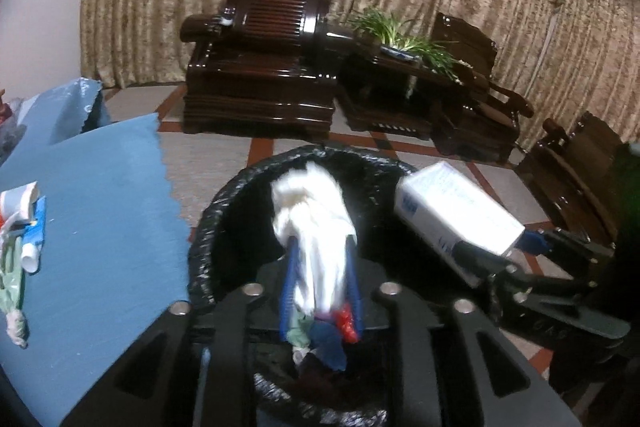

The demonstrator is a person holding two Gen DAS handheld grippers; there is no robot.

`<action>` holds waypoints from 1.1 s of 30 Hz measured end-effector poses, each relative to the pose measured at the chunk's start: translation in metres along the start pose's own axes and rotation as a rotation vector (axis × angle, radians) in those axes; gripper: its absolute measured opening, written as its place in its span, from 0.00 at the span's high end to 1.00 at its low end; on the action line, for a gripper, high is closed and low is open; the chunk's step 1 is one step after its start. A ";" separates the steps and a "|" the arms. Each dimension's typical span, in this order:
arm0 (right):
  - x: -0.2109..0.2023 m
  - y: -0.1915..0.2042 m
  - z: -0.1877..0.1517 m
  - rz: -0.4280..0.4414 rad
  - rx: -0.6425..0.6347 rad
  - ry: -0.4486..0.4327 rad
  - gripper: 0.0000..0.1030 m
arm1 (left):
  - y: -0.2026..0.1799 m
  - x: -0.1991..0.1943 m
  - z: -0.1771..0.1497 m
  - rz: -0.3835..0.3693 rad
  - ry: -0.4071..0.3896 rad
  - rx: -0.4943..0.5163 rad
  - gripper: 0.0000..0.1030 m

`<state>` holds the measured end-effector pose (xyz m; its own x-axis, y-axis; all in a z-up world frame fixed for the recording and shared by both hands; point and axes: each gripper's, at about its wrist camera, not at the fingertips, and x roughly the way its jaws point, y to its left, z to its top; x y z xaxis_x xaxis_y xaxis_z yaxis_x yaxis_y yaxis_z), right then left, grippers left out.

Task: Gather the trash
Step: 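Carry tissue and box over the bin and open both tools, then move both tools back over the remaining trash on the table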

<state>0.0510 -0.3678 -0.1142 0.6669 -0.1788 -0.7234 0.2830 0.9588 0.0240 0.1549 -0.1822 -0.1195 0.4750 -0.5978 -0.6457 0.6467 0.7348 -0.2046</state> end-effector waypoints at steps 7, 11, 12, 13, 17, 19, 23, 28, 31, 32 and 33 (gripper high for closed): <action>-0.001 -0.007 -0.009 -0.051 0.012 -0.016 0.12 | 0.007 -0.011 -0.001 0.010 -0.027 -0.015 0.29; -0.003 -0.001 -0.006 -0.031 0.017 -0.020 0.08 | 0.026 -0.028 -0.004 0.084 -0.060 -0.039 0.16; -0.004 0.002 -0.005 -0.025 0.016 -0.023 0.08 | 0.030 -0.032 -0.004 0.097 -0.066 -0.046 0.13; -0.005 0.005 -0.004 -0.016 0.012 -0.027 0.08 | 0.036 -0.038 -0.006 0.118 -0.073 -0.057 0.12; -0.008 0.026 0.004 0.021 -0.009 -0.039 0.08 | 0.063 -0.062 -0.014 0.194 -0.096 -0.098 0.09; -0.009 0.037 0.007 0.043 -0.021 -0.042 0.08 | 0.076 -0.074 -0.019 0.232 -0.108 -0.114 0.08; -0.008 0.071 0.015 0.103 -0.052 -0.050 0.08 | 0.105 -0.102 -0.030 0.313 -0.130 -0.149 0.08; -0.005 0.114 0.026 0.168 -0.104 -0.060 0.08 | 0.143 -0.137 -0.046 0.413 -0.154 -0.200 0.08; -0.002 0.142 0.030 0.208 -0.129 -0.065 0.08 | 0.165 -0.154 -0.057 0.469 -0.162 -0.227 0.08; -0.001 0.153 0.031 0.221 -0.141 -0.066 0.08 | 0.173 -0.160 -0.060 0.487 -0.163 -0.239 0.08; 0.001 0.162 0.033 0.231 -0.150 -0.067 0.08 | 0.178 -0.164 -0.063 0.499 -0.164 -0.248 0.08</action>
<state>0.1202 -0.2195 -0.0880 0.7474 0.0388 -0.6632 0.0167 0.9969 0.0771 0.1547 0.0672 -0.0965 0.7857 -0.1873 -0.5895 0.1713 0.9817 -0.0836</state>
